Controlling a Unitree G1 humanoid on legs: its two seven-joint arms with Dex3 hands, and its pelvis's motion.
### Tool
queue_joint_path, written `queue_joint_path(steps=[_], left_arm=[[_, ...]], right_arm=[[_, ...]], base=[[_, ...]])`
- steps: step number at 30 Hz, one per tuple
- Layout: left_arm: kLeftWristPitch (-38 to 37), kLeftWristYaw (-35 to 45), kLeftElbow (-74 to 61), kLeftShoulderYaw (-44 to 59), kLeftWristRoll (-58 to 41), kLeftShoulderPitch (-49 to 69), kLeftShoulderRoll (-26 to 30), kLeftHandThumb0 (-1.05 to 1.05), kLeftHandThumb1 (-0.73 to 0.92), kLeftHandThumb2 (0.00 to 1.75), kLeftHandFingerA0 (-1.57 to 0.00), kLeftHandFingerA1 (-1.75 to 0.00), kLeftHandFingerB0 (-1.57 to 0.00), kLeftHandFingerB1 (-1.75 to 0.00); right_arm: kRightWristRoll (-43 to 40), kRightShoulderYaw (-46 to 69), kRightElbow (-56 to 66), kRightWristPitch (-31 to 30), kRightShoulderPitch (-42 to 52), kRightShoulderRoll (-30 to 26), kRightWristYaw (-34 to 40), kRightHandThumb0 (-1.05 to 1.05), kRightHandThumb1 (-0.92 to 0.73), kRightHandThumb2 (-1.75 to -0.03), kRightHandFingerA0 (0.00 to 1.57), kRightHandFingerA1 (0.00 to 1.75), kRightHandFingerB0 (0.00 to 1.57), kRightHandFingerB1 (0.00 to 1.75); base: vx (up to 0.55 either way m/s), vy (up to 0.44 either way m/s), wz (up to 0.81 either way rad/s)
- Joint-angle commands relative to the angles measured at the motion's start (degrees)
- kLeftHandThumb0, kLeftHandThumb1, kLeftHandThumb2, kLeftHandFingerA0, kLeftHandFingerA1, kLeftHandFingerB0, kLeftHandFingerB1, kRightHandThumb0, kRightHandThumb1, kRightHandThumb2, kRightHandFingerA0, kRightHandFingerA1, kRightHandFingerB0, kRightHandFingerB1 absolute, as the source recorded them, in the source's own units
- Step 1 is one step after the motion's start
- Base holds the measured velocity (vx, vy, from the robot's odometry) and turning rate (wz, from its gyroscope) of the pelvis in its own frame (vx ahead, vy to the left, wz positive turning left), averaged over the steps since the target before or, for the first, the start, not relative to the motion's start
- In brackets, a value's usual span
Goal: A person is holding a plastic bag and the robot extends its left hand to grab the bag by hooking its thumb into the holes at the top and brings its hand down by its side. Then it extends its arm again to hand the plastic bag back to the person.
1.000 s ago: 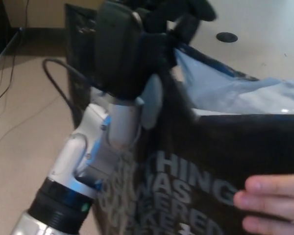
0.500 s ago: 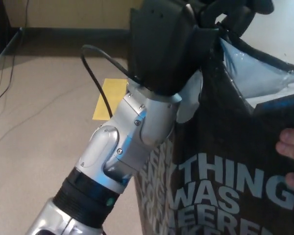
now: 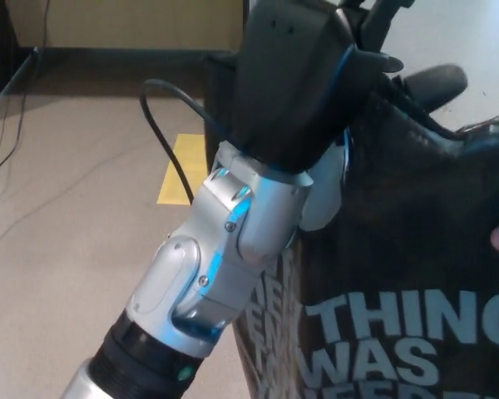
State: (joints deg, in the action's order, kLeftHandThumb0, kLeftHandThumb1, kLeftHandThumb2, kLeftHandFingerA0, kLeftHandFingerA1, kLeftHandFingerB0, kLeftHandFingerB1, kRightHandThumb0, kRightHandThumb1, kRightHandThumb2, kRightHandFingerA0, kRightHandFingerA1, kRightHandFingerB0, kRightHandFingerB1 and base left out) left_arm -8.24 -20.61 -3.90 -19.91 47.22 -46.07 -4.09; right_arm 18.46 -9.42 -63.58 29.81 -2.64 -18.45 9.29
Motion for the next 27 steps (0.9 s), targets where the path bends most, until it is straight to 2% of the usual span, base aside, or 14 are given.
queue_joint_path(steps=[1,8,9,14,17,19,27], left_arm=[[13.8,20.3,-7.4,0.9,1.8,6.4,4.9,-0.77,0.46,0.55,0.0,0.0,0.0,0.0],[13.9,22.9,-10.8,2.8,1.3,9.8,9.3,-0.82,0.46,0.59,0.0,0.0,0.0,0.0],[13.8,23.0,-11.6,3.2,1.1,10.7,10.1,-0.79,0.45,0.84,0.0,0.0,0.0,0.0],[13.2,22.6,-13.1,4.4,1.0,12.5,12.5,-0.8,0.46,0.84,0.0,-0.01,0.0,0.0],[13.2,23.0,-13.5,4.8,0.8,12.8,13.4,-0.81,0.46,0.85,0.0,-0.02,0.0,0.0],[13.0,23.4,-13.8,5.3,-0.2,13.2,13.9,-0.81,0.47,0.84,0.0,-0.02,0.0,0.0],[13.1,25.7,-15.3,6.2,-0.8,15.7,15.6,-0.81,0.46,0.84,0.0,0.0,0.0,0.0]], right_arm=[[-0.1,0.2,-0.3,-0.5,-0.1,-1.1,-0.8,-0.27,-0.69,-0.6,0.76,0.62,0.61,0.44],[-0.3,0.3,-0.6,-0.6,-0.6,-1.0,-1.2,-0.29,-0.69,-0.61,0.72,0.56,0.61,0.44],[-0.4,0.4,-0.5,-0.9,-0.5,-0.9,-1.1,-0.29,-0.69,-0.6,0.78,0.7,0.62,0.44],[0.0,0.0,-0.3,-1.1,-0.4,-0.9,-0.8,-0.27,-0.69,-0.61,0.78,0.62,0.61,0.44],[-0.2,0.3,-0.5,-1.4,-0.8,-0.8,-0.9,-0.28,-0.69,-0.61,0.78,0.66,0.61,0.44],[0.5,-0.2,-0.8,-1.1,-1.0,-1.0,-0.2,-0.28,-0.69,-0.61,0.78,0.61,0.62,0.44],[0.5,-0.4,-0.9,-0.8,-0.8,-1.0,-0.3,-0.28,-0.69,-0.61,0.77,0.62,0.61,0.44]], base=[[0.0,0.0,0.0],[0.0,0.0,0.0],[0.0,0.0,0.0],[0.0,0.0,0.0],[0.0,0.0,0.0],[0.0,0.0,0.0],[0.0,0.0,0.0]])
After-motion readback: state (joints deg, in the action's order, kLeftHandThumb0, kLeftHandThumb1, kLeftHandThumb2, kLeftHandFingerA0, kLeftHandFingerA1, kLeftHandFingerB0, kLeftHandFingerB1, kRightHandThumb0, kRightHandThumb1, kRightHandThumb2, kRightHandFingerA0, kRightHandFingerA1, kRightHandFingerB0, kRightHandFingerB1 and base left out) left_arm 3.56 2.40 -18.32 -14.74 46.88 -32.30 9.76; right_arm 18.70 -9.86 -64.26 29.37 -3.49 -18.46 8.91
